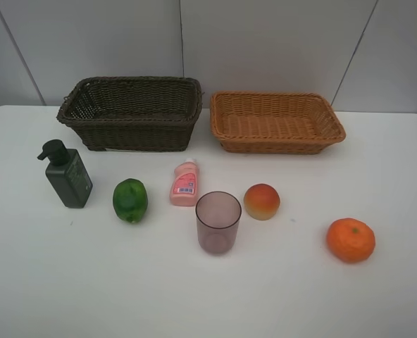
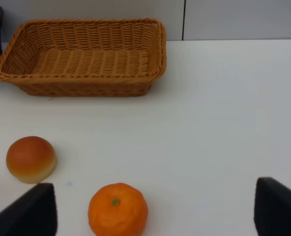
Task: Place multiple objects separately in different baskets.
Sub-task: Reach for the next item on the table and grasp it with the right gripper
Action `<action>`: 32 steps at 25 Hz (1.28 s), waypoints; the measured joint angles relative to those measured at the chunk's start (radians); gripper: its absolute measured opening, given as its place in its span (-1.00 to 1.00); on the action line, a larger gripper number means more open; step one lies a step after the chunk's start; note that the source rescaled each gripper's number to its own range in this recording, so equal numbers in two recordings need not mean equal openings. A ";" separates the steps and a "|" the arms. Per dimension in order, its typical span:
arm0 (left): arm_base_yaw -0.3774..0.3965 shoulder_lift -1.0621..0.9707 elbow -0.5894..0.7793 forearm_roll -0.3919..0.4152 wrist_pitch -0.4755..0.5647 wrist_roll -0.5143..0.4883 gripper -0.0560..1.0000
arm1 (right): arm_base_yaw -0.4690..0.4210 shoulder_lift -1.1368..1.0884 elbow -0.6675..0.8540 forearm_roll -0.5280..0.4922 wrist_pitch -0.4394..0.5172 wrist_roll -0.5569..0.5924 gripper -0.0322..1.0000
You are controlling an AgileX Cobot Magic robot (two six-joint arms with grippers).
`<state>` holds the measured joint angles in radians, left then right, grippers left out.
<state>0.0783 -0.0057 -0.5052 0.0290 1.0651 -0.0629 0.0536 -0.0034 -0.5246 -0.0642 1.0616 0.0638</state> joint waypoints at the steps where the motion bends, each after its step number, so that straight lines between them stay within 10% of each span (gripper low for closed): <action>1: 0.000 0.000 0.000 0.000 0.000 0.000 1.00 | 0.000 0.000 0.000 0.000 0.000 0.000 0.28; 32: 0.000 0.000 0.000 0.000 0.000 0.000 1.00 | 0.000 0.000 0.000 0.000 0.000 0.000 0.28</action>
<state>0.0783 -0.0057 -0.5052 0.0290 1.0651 -0.0629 0.0536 -0.0034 -0.5246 -0.0642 1.0616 0.0638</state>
